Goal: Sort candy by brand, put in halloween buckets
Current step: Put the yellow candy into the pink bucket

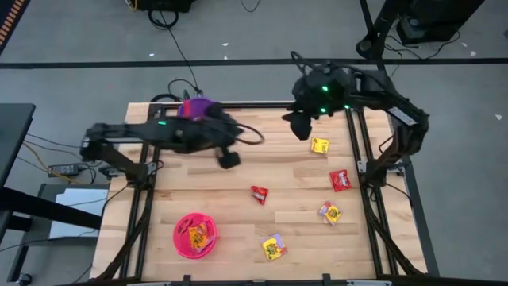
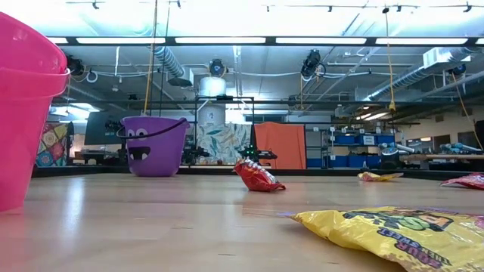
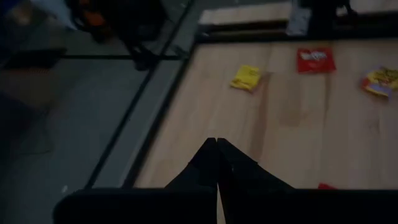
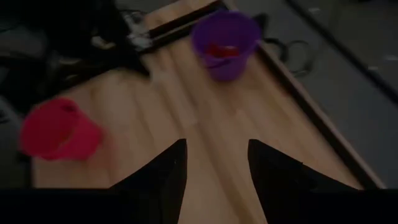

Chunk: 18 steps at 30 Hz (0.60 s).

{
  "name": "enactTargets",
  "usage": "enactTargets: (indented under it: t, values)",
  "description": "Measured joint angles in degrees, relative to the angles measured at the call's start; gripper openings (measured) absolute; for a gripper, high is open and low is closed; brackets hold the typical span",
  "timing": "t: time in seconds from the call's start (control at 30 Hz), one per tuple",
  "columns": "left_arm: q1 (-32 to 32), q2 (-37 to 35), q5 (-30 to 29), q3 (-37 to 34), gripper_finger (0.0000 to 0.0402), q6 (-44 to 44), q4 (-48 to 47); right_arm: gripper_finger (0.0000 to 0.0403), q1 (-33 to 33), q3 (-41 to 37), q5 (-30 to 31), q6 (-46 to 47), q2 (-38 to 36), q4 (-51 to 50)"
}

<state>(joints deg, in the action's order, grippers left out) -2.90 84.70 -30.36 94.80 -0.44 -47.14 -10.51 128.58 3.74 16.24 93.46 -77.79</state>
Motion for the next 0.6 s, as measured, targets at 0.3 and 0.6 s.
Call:
enactTargets:
  t: [0.3, 0.6]
  values:
    - [6.9, 15.3, 11.8, -5.8, 0.0006, 0.6, 21.5, 0.0181, 8.4, 0.0, 11.2, 6.3, -8.1, -1.1]
    - [10.2, 28.8, 21.0, -5.2, 0.0006, 0.7, 43.7, 0.0181, 15.0, 0.1, 12.7, 14.5, -12.7, -5.2]
